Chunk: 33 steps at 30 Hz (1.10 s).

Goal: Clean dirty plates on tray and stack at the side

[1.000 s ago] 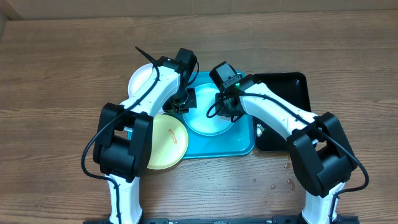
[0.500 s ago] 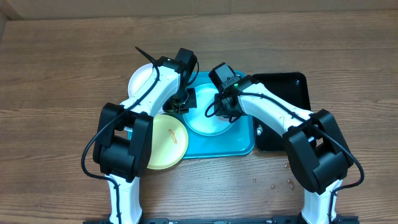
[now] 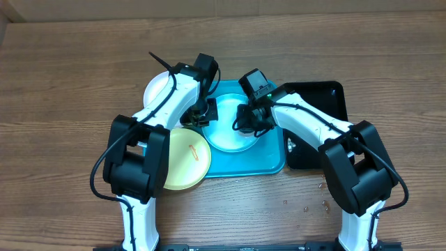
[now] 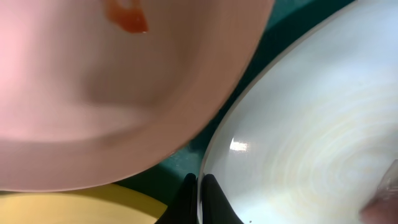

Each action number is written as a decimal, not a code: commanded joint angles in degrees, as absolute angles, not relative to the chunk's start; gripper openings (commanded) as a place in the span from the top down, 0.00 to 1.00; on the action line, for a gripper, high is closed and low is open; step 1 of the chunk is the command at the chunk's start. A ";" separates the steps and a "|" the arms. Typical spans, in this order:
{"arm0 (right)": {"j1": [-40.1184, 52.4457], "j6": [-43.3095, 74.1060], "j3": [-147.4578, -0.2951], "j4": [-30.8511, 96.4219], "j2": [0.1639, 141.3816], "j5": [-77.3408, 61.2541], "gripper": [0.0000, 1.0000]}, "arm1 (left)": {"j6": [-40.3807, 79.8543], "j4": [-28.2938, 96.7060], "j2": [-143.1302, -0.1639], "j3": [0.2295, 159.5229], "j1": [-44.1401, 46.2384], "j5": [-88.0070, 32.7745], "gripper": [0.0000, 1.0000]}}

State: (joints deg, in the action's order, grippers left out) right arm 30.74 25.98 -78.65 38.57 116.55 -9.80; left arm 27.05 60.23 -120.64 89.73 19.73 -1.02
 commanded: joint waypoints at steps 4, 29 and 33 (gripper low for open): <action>30.83 19.00 -77.60 36.64 118.19 -28.05 0.96 | 27.03 59.96 -119.70 89.95 19.90 -1.54 0.96; 8.05 11.68 -79.33 63.59 96.68 -6.79 0.96 | 27.03 59.75 -119.70 89.95 19.90 -1.56 0.96; 8.10 11.70 -75.77 62.92 97.27 -0.82 0.96 | 27.03 59.77 -119.70 89.95 19.90 -1.56 0.96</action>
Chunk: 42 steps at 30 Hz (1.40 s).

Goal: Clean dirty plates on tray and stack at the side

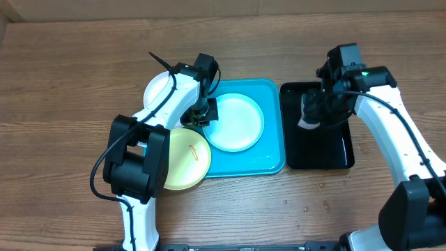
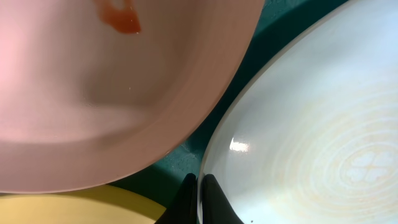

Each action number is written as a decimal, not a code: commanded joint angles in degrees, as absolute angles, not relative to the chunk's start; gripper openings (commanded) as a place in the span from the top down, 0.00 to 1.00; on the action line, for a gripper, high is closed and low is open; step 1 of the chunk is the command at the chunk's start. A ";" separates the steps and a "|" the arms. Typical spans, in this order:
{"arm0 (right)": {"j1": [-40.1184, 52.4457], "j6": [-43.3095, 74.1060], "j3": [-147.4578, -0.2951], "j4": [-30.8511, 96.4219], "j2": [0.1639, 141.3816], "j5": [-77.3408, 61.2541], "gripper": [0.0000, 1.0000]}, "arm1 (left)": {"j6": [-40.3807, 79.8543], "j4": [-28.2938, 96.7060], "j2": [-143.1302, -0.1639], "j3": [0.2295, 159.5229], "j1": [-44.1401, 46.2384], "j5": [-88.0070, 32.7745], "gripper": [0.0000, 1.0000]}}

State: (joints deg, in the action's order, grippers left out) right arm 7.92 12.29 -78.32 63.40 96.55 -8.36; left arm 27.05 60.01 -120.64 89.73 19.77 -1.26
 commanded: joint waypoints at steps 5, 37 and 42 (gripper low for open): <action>8.10 11.68 -69.23 56.99 97.65 -0.45 0.96 | 27.03 59.70 -119.70 89.95 19.90 -1.56 0.96; 13.02 12.16 -73.41 65.36 97.73 -18.55 0.96 | 27.03 59.55 -119.70 89.95 19.90 -1.56 0.96; 17.78 15.05 -69.43 64.99 97.76 -18.52 0.96 | 27.03 59.61 -119.70 89.95 19.90 -1.54 0.96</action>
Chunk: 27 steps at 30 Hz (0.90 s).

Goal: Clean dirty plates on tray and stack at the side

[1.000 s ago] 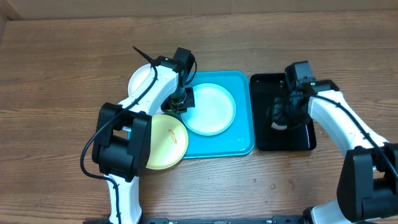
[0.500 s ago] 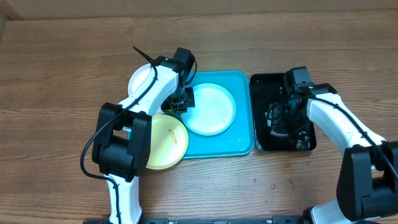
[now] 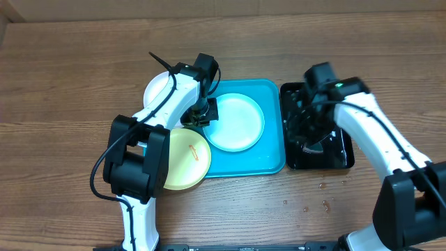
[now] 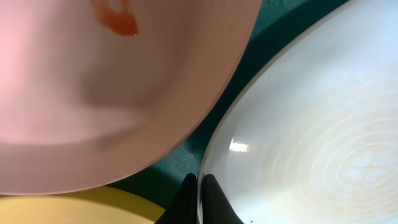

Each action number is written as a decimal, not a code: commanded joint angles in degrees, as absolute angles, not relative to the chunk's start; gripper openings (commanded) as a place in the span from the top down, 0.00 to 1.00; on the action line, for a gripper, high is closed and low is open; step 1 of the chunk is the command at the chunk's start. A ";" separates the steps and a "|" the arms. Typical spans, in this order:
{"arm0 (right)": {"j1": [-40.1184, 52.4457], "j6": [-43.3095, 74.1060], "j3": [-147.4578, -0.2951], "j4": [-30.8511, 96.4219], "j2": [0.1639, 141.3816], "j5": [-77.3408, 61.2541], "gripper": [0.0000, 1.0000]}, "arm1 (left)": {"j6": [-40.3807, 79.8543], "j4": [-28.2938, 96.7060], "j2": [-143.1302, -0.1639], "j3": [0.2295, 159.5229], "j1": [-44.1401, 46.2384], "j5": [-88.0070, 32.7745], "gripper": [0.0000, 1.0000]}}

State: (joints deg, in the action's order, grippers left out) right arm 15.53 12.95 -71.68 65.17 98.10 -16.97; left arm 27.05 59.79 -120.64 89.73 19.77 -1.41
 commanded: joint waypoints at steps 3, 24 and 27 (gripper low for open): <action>20.82 15.20 -68.03 64.14 97.76 -18.39 0.96 | 27.03 59.57 -119.70 89.95 19.90 -1.54 0.96; 36.34 26.04 -66.48 56.38 97.76 5.19 0.96 | 27.03 59.96 -119.70 89.95 19.90 -1.54 0.96; 36.36 27.94 -64.07 54.41 97.76 6.66 0.96 | 27.03 59.96 -119.70 89.95 19.90 -1.54 0.96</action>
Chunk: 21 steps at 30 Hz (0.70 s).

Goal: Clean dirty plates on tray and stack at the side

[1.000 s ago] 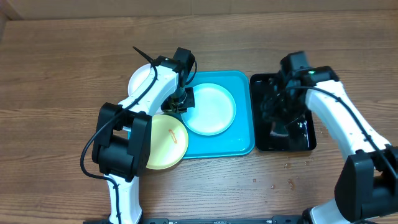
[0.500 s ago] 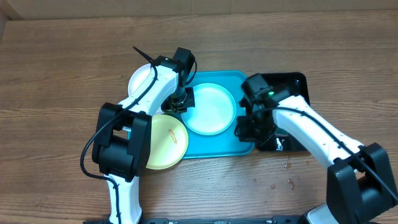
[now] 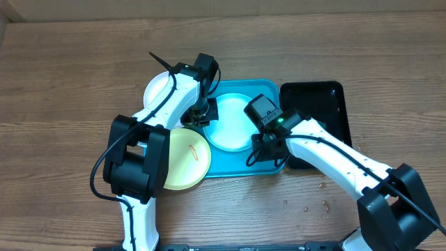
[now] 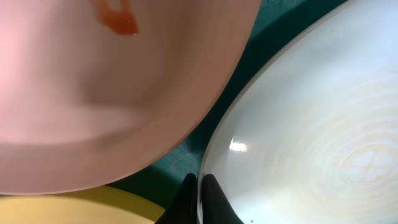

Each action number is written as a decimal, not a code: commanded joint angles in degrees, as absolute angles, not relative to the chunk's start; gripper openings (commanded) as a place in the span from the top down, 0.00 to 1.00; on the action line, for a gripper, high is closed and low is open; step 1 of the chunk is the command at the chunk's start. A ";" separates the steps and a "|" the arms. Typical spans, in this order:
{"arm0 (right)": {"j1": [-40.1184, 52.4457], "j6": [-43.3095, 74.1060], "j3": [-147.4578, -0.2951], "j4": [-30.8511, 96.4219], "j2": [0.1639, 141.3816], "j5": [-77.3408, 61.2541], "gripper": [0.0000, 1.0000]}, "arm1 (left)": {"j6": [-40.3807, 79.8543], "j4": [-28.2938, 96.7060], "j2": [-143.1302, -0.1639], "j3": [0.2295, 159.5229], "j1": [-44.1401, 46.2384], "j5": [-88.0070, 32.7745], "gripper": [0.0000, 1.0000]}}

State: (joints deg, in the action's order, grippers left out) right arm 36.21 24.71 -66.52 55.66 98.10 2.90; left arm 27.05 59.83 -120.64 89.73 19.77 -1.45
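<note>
A white plate lies on the blue tray. My left gripper is shut on that plate's left rim, seen close in the left wrist view, where the white plate fills the right side. A pale pink plate with an orange smear overlaps the tray's left edge, and a yellow plate lies below it. My right gripper hangs over the tray's front right part, beside the white plate. Its fingers are hidden under the wrist.
A black tray stands right of the blue one. The pale pink plate and the yellow plate, marked with orange, sit left of the blue tray. Crumbs lie on the wooden table near the front right.
My right gripper has moved from inside the black tray to over the blue tray's front right part. My left gripper still grips the white plate's rim, unmoved.
My right gripper was first down on the white plate. Then it was over the black tray with something pale at its fingers, then low inside that tray. Now it is back at the blue tray. My left gripper held the plate's rim at every moment.
</note>
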 commanded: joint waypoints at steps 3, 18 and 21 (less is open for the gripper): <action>36.36 28.36 -61.01 51.46 97.76 6.59 0.96 | 27.03 59.96 -119.70 89.95 19.90 -1.54 0.96; 36.38 28.60 -58.43 50.28 97.76 3.60 0.96 | 27.03 59.99 -119.70 89.95 19.90 -1.54 0.96; 36.38 28.60 -58.43 50.39 97.76 2.48 0.96 | 27.03 59.99 -119.70 89.95 19.90 -1.52 0.96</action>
